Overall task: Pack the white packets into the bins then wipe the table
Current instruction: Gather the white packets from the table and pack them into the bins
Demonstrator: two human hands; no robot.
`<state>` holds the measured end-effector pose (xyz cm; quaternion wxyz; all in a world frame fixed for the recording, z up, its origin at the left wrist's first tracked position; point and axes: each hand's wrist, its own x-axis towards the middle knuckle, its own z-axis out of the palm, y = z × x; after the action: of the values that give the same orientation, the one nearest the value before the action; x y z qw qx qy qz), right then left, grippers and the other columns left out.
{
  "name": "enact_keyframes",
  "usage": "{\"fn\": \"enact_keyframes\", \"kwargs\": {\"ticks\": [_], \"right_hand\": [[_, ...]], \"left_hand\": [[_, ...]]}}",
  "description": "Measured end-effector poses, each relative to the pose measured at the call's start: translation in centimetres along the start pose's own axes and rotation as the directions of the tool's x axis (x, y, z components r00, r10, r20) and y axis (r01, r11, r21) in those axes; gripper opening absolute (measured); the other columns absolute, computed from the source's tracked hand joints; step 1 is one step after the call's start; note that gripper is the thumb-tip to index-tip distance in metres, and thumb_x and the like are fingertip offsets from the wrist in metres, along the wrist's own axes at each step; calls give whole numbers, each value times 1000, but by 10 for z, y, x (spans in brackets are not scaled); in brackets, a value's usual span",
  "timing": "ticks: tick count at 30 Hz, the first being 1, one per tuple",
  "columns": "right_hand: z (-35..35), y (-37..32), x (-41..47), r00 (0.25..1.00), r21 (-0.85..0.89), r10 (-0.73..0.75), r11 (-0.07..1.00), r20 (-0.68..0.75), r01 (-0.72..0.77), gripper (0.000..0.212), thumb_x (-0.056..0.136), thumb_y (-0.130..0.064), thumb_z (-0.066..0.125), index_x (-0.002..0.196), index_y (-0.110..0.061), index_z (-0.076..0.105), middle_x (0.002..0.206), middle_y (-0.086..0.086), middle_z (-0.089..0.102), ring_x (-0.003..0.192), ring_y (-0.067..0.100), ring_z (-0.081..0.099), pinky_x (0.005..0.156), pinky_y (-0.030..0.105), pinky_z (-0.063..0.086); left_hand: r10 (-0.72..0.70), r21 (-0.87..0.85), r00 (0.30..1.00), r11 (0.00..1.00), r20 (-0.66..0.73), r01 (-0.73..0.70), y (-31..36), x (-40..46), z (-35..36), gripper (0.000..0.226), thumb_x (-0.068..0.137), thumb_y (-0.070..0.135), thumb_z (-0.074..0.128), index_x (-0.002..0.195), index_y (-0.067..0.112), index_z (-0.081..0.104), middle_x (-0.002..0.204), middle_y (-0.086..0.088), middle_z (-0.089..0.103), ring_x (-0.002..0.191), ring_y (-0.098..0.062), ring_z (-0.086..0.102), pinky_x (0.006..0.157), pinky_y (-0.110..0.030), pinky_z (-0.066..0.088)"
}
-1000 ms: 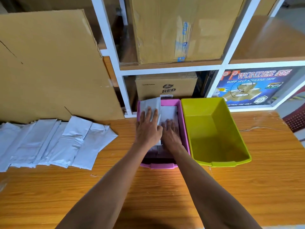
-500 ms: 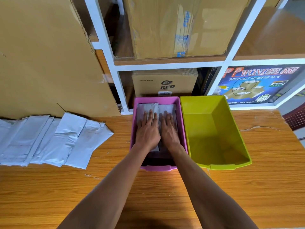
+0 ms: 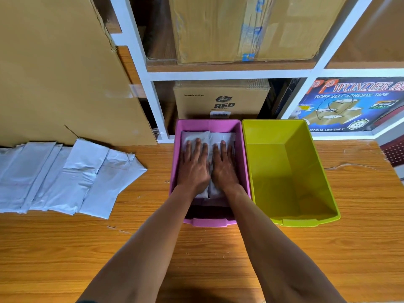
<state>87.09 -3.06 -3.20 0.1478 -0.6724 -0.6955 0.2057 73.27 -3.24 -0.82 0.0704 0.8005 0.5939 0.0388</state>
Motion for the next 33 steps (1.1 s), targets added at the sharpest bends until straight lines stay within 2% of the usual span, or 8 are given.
{"fn": "enact_keyframes", "kwargs": {"ticks": [6,10,14,18,21,24,29,33], "right_hand": [[7,5,3,1000,-27,-2,1000,11,3,64,113,-18,34,166,-7,-2,172,18,-19,158,39,-22,120,38,-28],[7,3,2,1000,-25,-1,1000,18,2,66,113,-18,35,167,-10,-1,171,16,-21,158,38,-22,116,33,-32],[6,5,3,1000,-47,-27,999,6,27,70,113,-21,39,167,-11,-4,172,20,-20,159,37,-20,127,42,-20],[-2,-1,-1,1000,-11,-11,1000,-16,11,71,112,-18,43,168,-18,-2,173,16,-20,155,33,-27,114,28,-32],[0,0,-2,1000,3,14,1000,-9,-14,68,113,-19,40,169,-23,1,173,11,-23,158,38,-22,118,37,-18],[6,4,0,1000,24,4,1000,-3,-4,67,113,-15,40,168,-22,4,172,13,-23,158,40,-21,121,41,-15],[18,8,4,1000,32,-14,999,-22,14,73,110,-9,41,167,-23,-4,161,6,-36,157,43,-24,125,47,-17],[27,14,7,999,20,-23,1000,-26,24,75,111,-12,40,165,-24,-10,161,8,-38,157,44,-23,129,57,-8]], "left_hand": [[-2,-5,1000,1000,6,2,0,2,3,74,100,43,1,170,18,-1,176,-10,-14,159,-35,-25,131,-54,-5],[-25,2,999,1000,37,25,-1,2,4,71,104,39,13,170,19,-3,176,-9,-18,159,-36,-26,130,-54,-7],[-54,-27,991,998,121,58,6,8,-11,70,110,37,25,169,22,-10,174,-5,-25,157,-34,-30,130,-51,-13],[-27,-24,997,999,69,29,2,7,-7,69,111,40,24,169,23,-10,174,-6,-23,158,-35,-29,130,-55,-8],[-2,2,999,1000,36,2,-6,8,5,69,107,43,14,170,19,-1,176,-9,-14,159,-36,-27,130,-57,-3],[28,17,999,999,20,-28,-7,11,9,73,102,45,2,170,17,5,177,-12,-7,160,-37,-21,130,-57,0],[40,3,999,999,-26,-40,-10,8,18,66,108,37,19,170,16,11,177,-13,-3,161,-40,-17,130,-59,2],[53,23,998,998,-32,-52,-10,9,21,65,109,35,23,170,16,11,177,-13,-1,161,-41,-14,129,-60,3]]}}
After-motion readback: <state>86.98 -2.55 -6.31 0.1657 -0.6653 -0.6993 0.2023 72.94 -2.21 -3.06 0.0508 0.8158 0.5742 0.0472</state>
